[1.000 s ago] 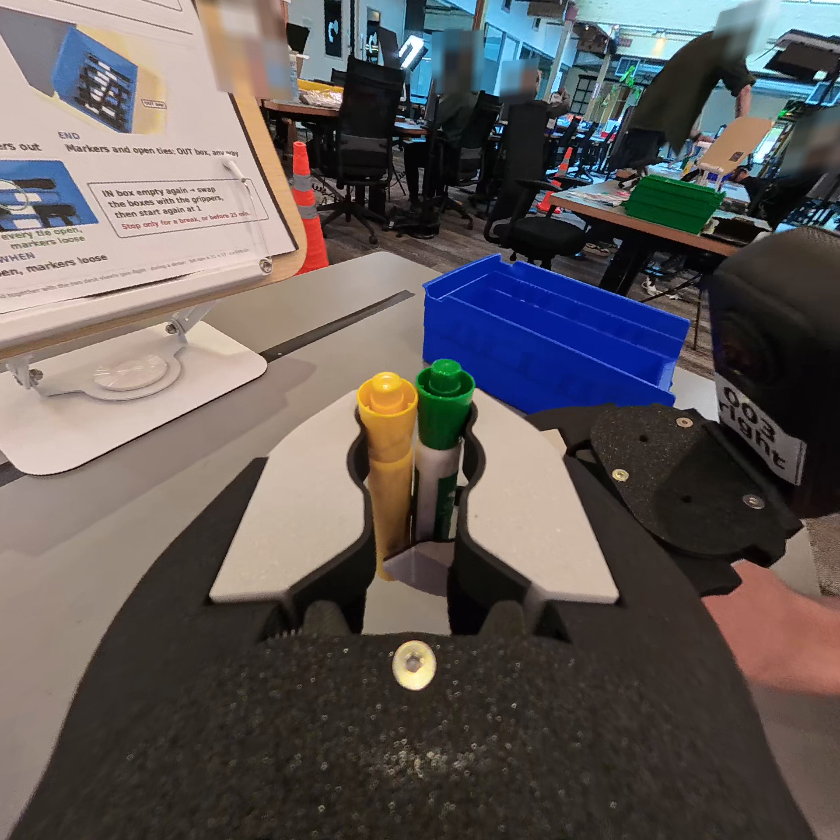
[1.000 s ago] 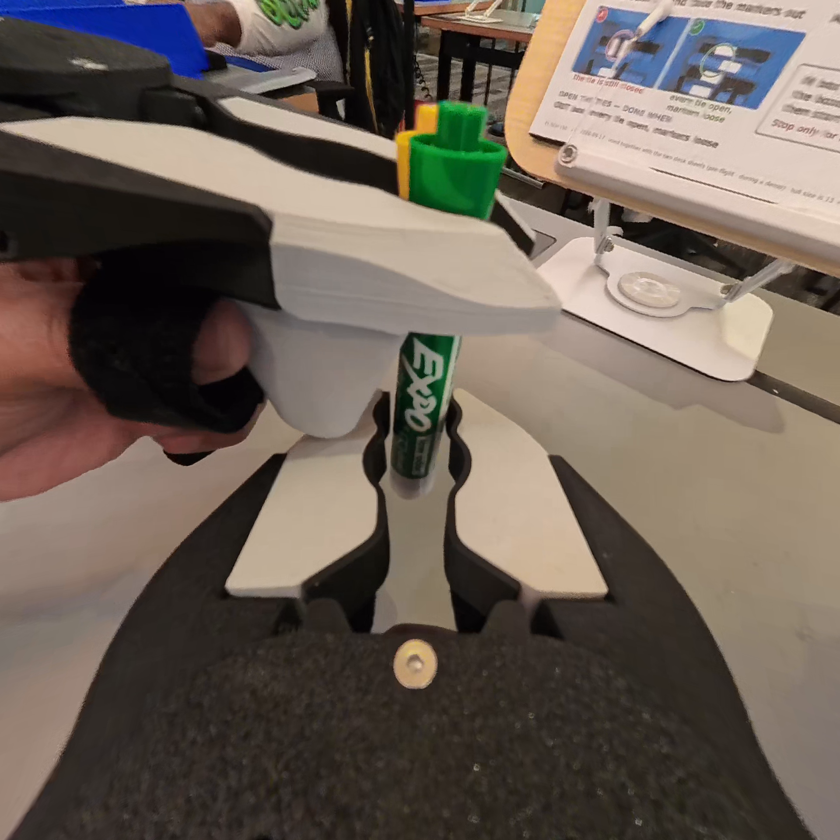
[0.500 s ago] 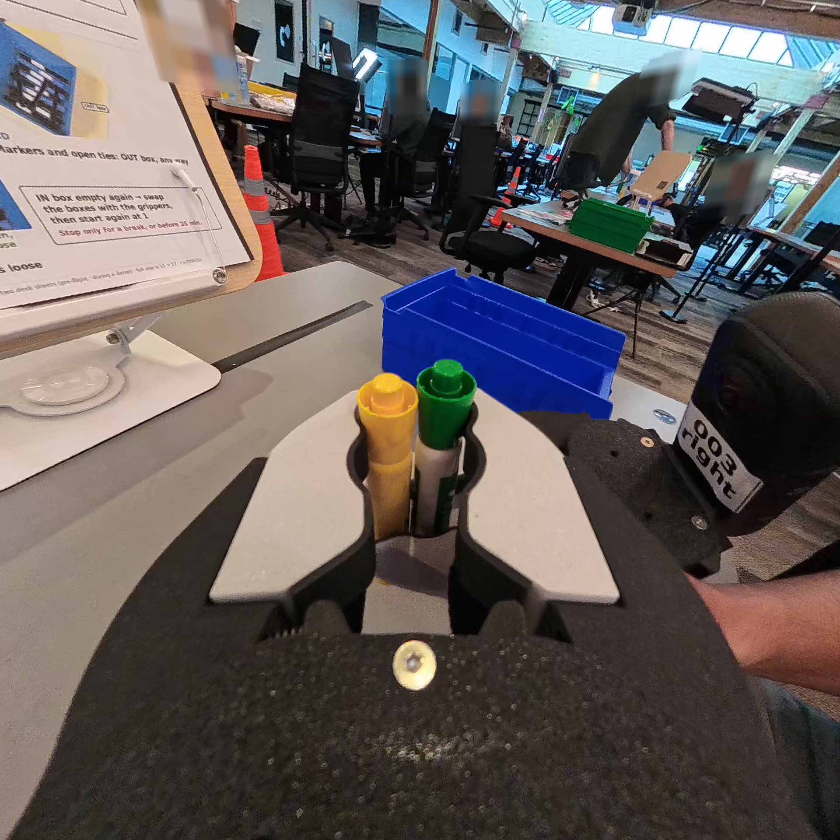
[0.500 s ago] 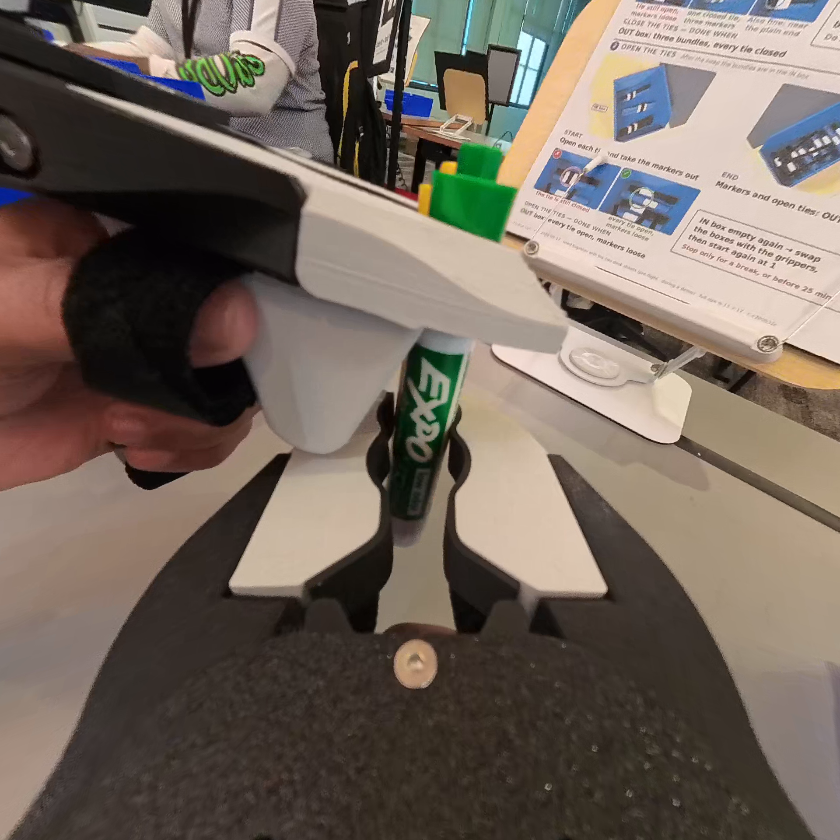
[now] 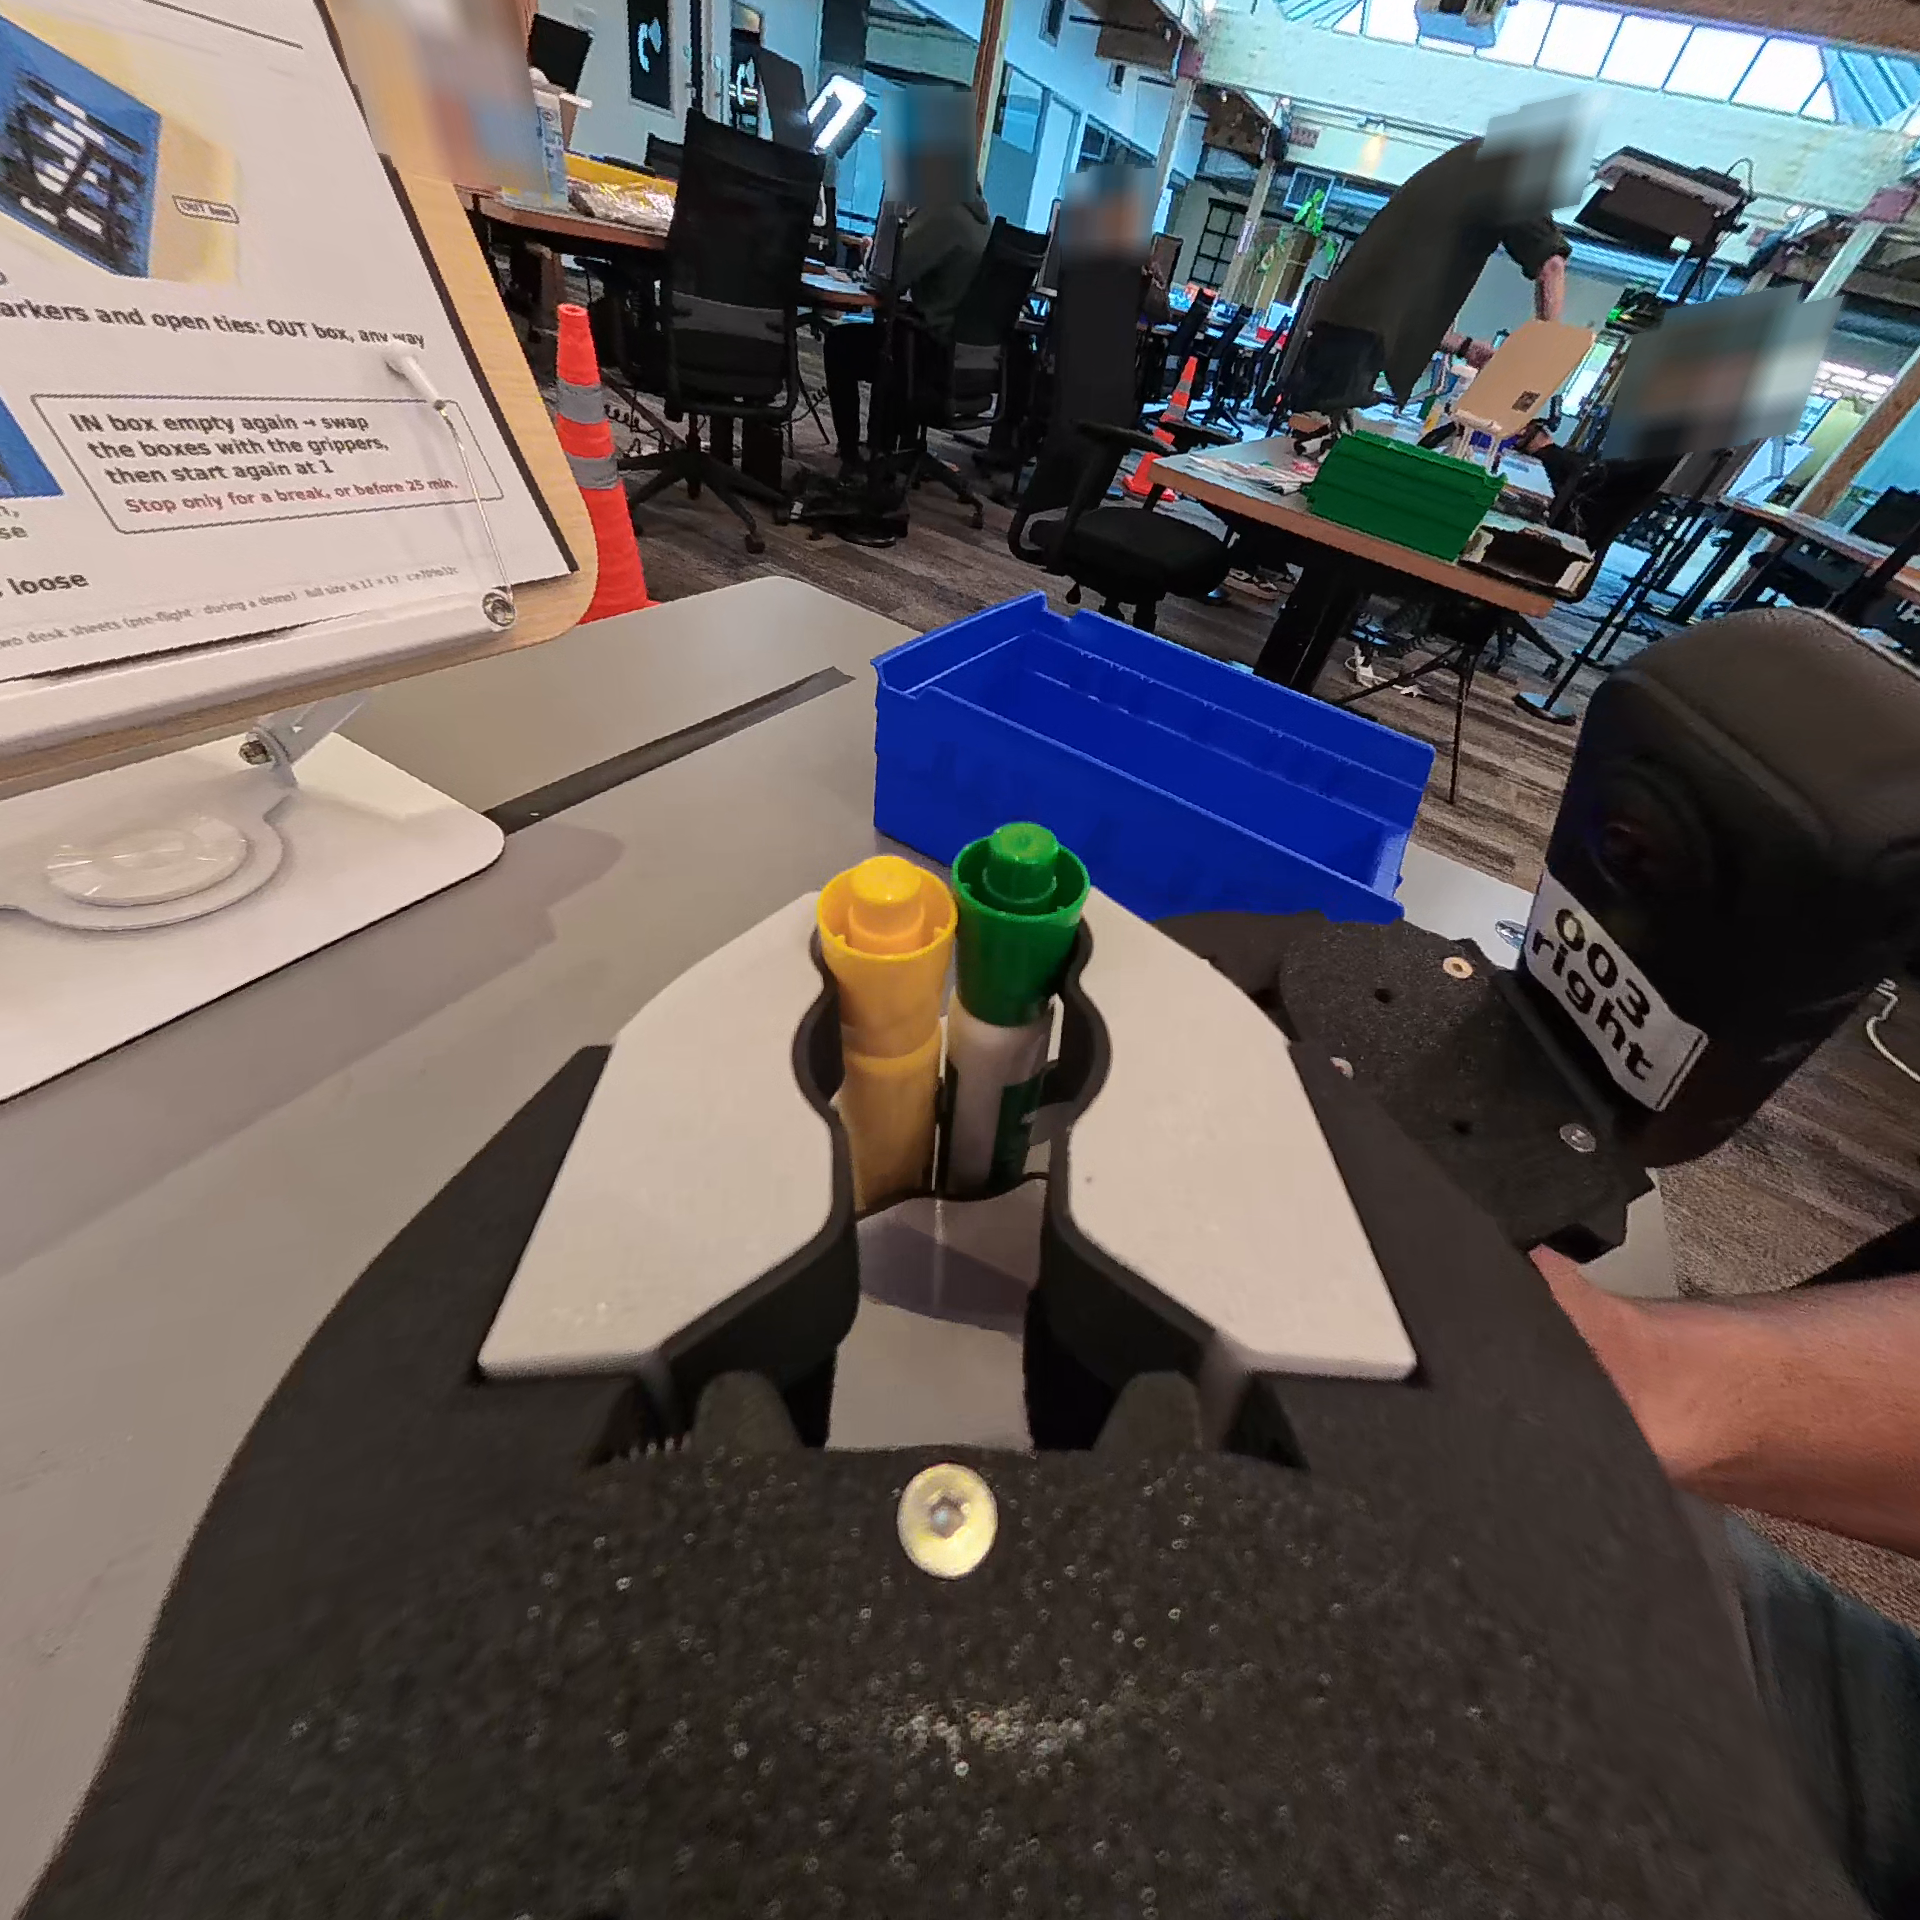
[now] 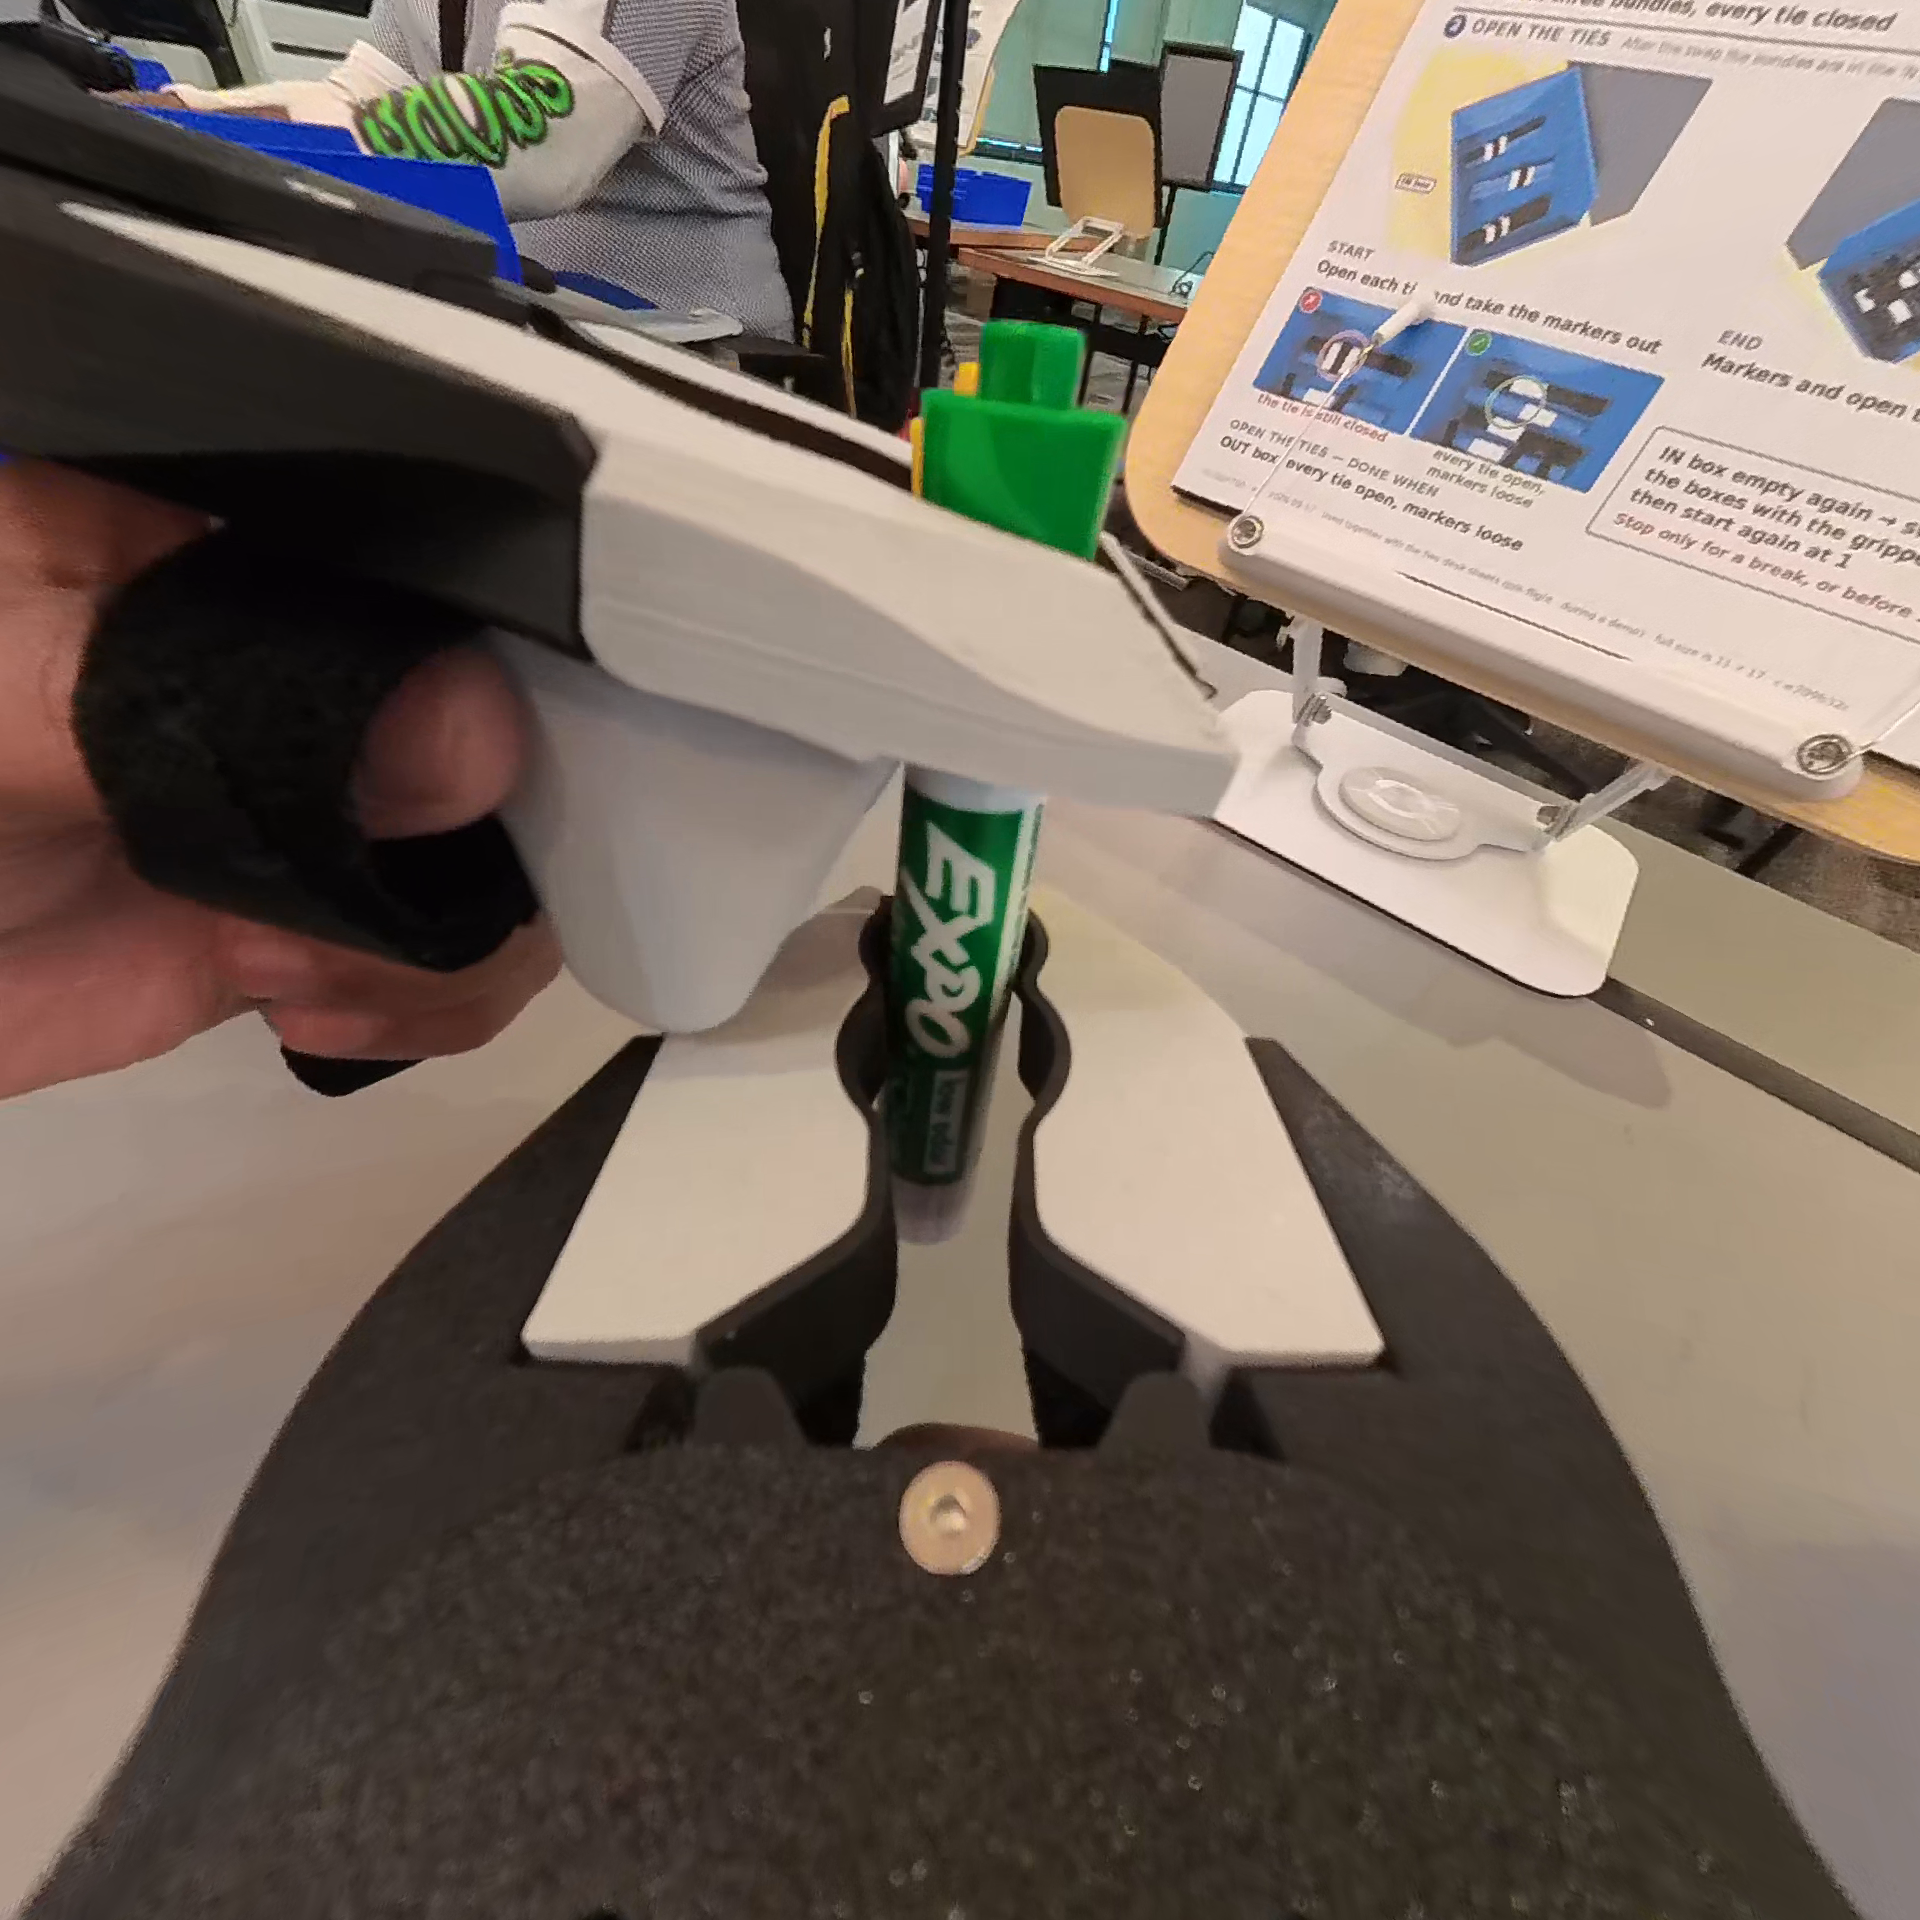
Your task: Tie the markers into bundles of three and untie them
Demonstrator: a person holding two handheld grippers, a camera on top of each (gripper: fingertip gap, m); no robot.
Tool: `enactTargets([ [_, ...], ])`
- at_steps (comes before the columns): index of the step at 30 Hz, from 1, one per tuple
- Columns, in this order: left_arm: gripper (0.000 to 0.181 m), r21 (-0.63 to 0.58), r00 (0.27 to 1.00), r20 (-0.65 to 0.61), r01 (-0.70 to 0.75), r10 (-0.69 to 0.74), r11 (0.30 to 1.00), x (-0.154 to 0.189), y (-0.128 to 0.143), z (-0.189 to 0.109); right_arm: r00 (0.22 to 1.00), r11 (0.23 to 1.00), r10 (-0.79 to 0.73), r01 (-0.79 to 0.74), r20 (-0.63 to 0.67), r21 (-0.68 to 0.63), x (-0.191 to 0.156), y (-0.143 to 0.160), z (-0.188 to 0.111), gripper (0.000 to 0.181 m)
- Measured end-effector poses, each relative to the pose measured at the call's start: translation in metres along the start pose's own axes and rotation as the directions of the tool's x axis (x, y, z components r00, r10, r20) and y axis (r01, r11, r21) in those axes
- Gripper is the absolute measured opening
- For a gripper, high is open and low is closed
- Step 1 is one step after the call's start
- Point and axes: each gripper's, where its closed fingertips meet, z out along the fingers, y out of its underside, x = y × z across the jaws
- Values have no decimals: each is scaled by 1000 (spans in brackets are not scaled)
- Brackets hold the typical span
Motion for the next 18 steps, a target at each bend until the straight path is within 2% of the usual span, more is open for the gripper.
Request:
enactTargets([
  [3,37,-1,1000,-4,-2,2,1000,0,2,-1,1000,1000,3,-3,10,-3,-1,2,0,20],
  [6,38,-5,1000,8,-12,12,1000,-4,2,-4,1000,1000,-2,3,21,-15,-2,8,0,33],
  [11,37,-47,995,56,-78,81,996,-15,9,-11,997,998,-25,29,76,-53,-7,16,-12,44],
  [14,36,-85,989,85,-113,120,990,-21,18,-15,987,998,-38,45,157,-40,-12,7,-27,44],
  [18,36,-121,987,91,-122,134,985,-22,33,-15,975,1000,-4,9,222,-23,-8,-23,-43,44],
])
